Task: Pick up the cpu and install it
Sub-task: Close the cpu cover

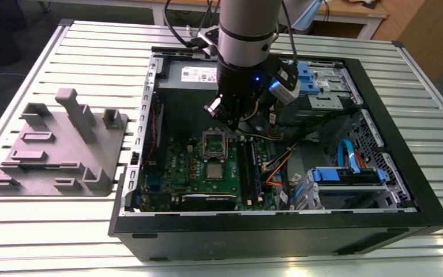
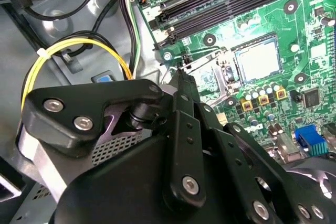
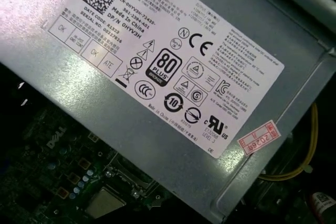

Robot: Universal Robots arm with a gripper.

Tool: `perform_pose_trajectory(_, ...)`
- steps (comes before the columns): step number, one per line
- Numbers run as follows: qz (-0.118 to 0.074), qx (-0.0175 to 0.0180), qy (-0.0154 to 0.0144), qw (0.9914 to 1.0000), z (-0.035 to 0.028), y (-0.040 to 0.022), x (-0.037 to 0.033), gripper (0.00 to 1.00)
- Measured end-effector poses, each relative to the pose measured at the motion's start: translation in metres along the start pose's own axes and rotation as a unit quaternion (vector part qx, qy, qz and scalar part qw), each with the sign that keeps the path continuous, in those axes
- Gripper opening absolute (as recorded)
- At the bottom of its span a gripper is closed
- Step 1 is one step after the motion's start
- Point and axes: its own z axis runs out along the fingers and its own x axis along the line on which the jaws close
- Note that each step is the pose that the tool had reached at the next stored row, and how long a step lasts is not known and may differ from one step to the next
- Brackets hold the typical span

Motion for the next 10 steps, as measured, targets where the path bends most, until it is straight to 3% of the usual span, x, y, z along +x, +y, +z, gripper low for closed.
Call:
perform_pose_trajectory(3, 0.000, 0.0013, -0.0016, 1.00000, 0.0027, -0.0001, 0.0000, 0.10)
perform_pose_trajectory(10, 0.000, 0.0017, -0.0020, 1.00000, 0.0106, -0.0037, -0.0046, 0.10)
